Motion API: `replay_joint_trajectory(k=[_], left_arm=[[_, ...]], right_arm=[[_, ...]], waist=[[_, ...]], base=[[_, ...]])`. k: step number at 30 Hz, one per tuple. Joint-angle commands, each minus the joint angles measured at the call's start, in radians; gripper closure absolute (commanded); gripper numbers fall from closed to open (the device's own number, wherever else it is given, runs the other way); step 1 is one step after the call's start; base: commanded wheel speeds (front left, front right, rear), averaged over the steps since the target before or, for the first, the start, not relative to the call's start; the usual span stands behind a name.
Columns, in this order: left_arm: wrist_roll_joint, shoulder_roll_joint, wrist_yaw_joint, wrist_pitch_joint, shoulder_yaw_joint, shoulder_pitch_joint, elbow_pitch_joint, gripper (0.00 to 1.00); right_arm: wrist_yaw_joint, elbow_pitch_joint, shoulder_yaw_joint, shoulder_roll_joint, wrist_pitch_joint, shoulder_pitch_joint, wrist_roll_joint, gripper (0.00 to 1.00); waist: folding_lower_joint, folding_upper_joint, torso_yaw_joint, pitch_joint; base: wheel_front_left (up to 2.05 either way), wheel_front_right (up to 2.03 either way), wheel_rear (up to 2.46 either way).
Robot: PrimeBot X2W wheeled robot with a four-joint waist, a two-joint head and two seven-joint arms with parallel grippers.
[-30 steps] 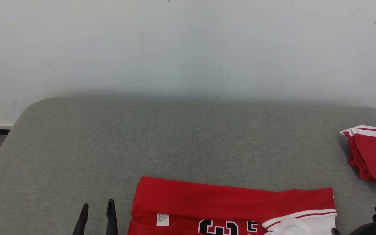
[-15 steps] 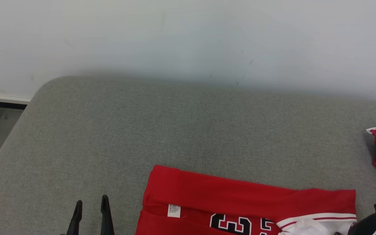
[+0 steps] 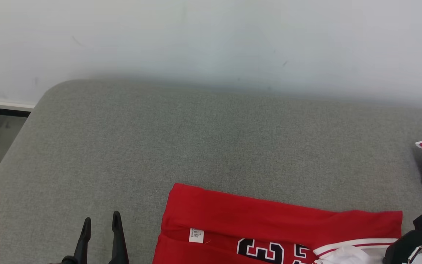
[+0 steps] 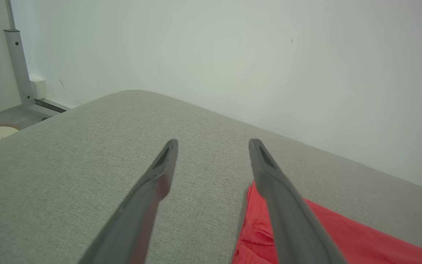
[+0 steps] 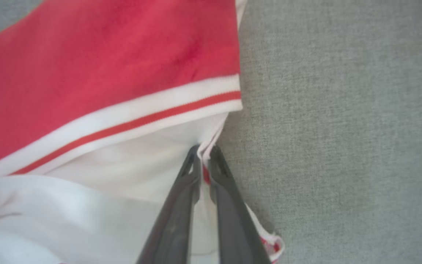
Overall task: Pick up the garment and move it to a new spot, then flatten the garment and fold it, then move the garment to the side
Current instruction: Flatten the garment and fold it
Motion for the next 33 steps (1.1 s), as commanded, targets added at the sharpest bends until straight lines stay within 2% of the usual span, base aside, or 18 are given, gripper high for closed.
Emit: replay_joint_trajectory(k=[1, 10, 16, 21, 26, 32, 33], left_arm=[[-0.01, 0.003, 0.006, 0.0, 0.003, -0.001, 0.003, 0.0], [-0.016, 0.012, 0.013, 0.005, 0.006, 0.02, -0.01, 0.0], [-0.021, 0.007, 0.015, -0.002, 0.01, 0.037, -0.011, 0.0], [-0.026, 0.003, 0.011, -0.007, 0.009, 0.038, -0.004, 0.0], [-0.033, 0.0, 0.002, -0.012, 0.012, 0.039, 0.009, 0.0], [-0.039, -0.005, -0.007, -0.019, 0.015, 0.031, 0.028, 0.0], [-0.021, 0.003, -0.008, -0.021, 0.008, 0.024, 0.038, 0.0]], right_arm=[[-0.003, 0.022, -0.014, 0.004, -0.007, 0.006, -0.016, 1.0], [-0.003, 0.014, -0.12, -0.001, -0.048, -0.003, -0.078, 1.0], [-0.003, -0.078, -0.202, 0.001, -0.024, 0.025, -0.132, 1.0], [-0.003, -0.167, -0.219, 0.009, 0.009, 0.05, -0.14, 1.0], [-0.003, -0.3, -0.13, 0.023, 0.109, 0.097, -0.099, 1.0], [-0.003, -0.488, 0.082, 0.04, 0.228, 0.133, 0.017, 1.0], [-0.003, -0.525, 0.158, 0.041, 0.255, 0.138, 0.045, 1.0]], waist=[[-0.0001, 0.0, -0.002, -0.012], [-0.0001, 0.0, -0.014, -0.053], [-0.0001, 0.0, -0.027, -0.068], [-0.0001, 0.0, -0.036, -0.073], [-0.0001, 0.0, -0.049, -0.082], [-0.0001, 0.0, -0.062, -0.088], [-0.0001, 0.0, -0.062, -0.089]], base=[[0.0, 0.0, 0.0], [0.0, 0.0, 0.0], [0.0, 0.0, 0.0], [0.0, 0.0, 0.0], [0.0, 0.0, 0.0], [0.0, 0.0, 0.0], [0.0, 0.0, 0.0]])
